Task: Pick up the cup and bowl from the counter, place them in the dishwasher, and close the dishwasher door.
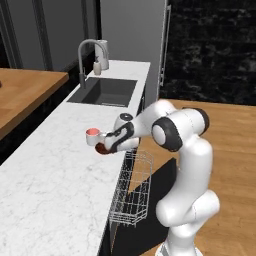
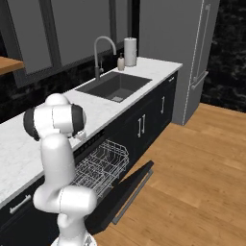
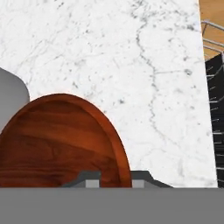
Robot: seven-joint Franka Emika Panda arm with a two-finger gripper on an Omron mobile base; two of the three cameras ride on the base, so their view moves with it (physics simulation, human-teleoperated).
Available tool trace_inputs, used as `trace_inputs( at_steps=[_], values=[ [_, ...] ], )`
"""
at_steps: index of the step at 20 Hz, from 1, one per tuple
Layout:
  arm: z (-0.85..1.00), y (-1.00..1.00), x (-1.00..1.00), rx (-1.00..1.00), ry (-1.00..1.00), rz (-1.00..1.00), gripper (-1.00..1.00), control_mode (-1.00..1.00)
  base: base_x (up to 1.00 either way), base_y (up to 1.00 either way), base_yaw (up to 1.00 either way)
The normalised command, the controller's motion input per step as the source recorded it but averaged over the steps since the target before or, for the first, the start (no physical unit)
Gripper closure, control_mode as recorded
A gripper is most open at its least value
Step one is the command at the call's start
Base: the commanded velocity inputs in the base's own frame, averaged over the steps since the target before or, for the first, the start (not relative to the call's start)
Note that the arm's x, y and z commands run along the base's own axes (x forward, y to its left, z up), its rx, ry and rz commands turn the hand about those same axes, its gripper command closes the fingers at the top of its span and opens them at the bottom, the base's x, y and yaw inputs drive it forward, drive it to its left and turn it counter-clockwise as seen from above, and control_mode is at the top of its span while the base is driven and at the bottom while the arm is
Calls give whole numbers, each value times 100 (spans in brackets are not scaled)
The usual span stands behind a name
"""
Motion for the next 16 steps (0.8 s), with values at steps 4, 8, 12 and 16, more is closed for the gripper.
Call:
trace_inputs(
  at_steps=[4,8,12,16],
  values=[
    [0,-96,-57,13,0,-3,100,-100,0,0,0],
    [0,-100,-67,14,0,-5,100,-100,0,0,0],
    [0,-100,-62,15,0,-5,100,-100,0,0,0],
    [-2,-100,-47,10,1,-7,100,-100,0,0,0]
  ],
)
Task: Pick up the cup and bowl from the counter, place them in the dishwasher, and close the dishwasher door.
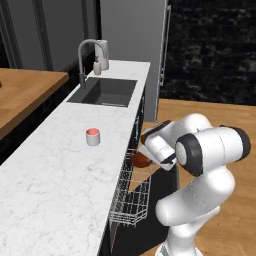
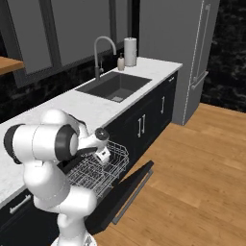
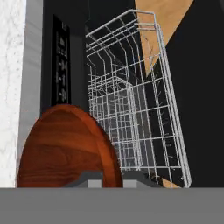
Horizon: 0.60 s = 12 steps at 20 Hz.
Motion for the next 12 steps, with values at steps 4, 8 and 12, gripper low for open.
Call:
trace_inputs(
  at_steps=[4,8,12],
  values=[
    [-25,-98,-15,2,4,-9,100,-100,0,0,0],
    [-41,-65,6,0,6,-9,100,-100,0,0,0],
    [-44,-18,23,4,8,-3,100,-100,0,0,0]
  ],
)
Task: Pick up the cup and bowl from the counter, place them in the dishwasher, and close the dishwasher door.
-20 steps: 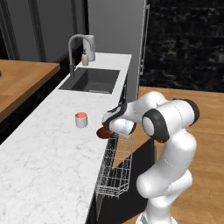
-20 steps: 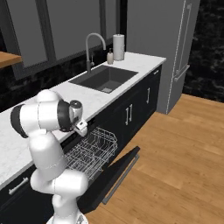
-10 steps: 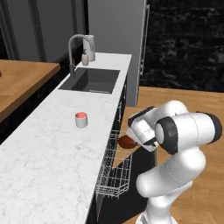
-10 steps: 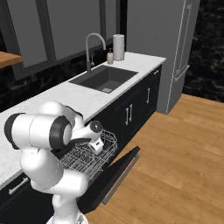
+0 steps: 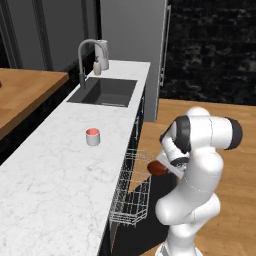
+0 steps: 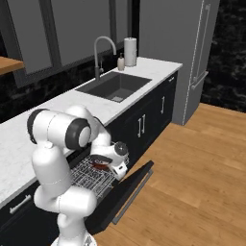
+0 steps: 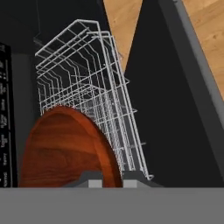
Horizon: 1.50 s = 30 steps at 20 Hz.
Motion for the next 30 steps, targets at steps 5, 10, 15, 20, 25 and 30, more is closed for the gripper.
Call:
trace_inputs(
  at_steps=[5,10,15,20,25,30],
  values=[
    [-41,10,5,13,4,0,100,-100,0,0,0],
    [-34,56,41,9,11,0,100,-100,0,0,0],
    [-31,73,60,2,14,0,100,-100,0,0,0],
    [-44,30,57,2,20,-3,100,-100,0,0,0],
    [-54,4,38,3,17,-9,100,-100,0,0,0],
    [-58,0,31,9,17,-9,100,-100,0,0,0]
  ],
)
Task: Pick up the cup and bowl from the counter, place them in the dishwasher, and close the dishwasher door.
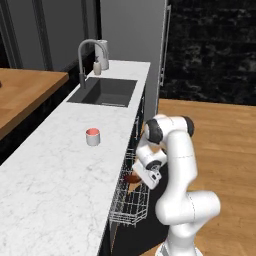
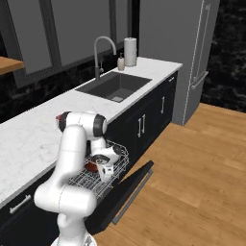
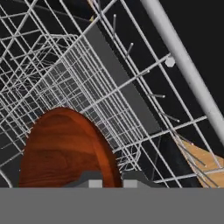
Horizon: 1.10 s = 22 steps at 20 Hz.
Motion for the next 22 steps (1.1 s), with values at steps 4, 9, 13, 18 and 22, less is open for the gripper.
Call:
trace_inputs(
  at_steps=[4,9,13,18,22],
  values=[
    [-57,0,23,14,16,-9,-100,-100,0,0,0],
    [-44,0,6,9,15,-11,-100,-100,0,0,0],
    [-13,-25,-12,4,7,-15,-100,-100,0,0,0],
    [32,-49,-55,7,-2,-14,-100,-100,0,0,0],
    [100,-22,-55,11,-14,-4,-100,-100,0,0,0]
  ],
)
